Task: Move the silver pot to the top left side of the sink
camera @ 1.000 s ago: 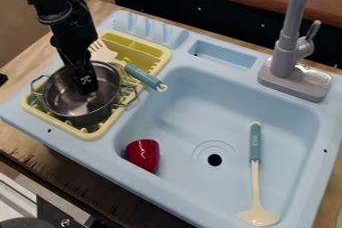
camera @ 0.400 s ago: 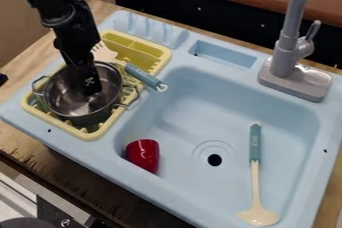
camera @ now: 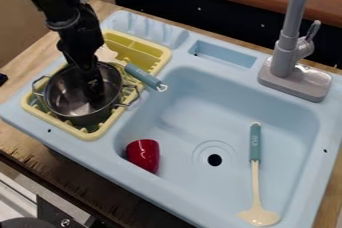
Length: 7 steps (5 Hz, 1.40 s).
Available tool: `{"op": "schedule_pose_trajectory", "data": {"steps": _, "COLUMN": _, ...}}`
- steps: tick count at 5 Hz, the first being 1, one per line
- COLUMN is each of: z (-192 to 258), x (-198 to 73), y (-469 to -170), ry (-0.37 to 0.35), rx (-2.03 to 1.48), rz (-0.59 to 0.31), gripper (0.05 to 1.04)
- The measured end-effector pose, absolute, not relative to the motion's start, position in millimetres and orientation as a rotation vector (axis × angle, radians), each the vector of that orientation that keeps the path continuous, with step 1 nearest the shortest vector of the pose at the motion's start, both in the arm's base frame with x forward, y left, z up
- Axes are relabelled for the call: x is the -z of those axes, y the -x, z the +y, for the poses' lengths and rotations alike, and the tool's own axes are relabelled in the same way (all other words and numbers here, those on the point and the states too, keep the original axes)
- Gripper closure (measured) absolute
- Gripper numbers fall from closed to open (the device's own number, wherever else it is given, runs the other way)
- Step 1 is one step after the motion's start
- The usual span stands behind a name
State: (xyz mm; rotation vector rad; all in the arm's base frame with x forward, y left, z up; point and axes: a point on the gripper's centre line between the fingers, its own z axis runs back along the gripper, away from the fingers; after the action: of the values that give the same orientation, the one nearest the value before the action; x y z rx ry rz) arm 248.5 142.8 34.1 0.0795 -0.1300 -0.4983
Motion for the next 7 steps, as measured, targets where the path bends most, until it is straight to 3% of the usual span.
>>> {"op": "schedule_pose_trajectory", "data": {"steps": 2, "z": 147.6, "x": -37.4, "y": -246.1, "ry": -0.062, "rx": 0.485, "rz": -0.065, "gripper": 0.682}}
{"op": "schedule_pose_trajectory", "data": {"steps": 3, "z": 149.2, "x": -41.1, "y": -246.8, "ry": -0.056, "rx": 0.477, "rz": -0.047, "gripper": 0.902}}
{"op": "schedule_pose_trajectory", "data": {"steps": 4, "z": 151.3, "x": -41.9, "y": -245.6, "ry": -0.03, "rx": 0.457, "rz": -0.003, "gripper": 1.011}}
{"op": "schedule_pose_trajectory", "data": {"steps": 7, "z": 155.2, "x": -87.3, "y": -250.5, "ry": 0.064, "rx": 0.43, "rz": 0.109, "gripper": 1.025}}
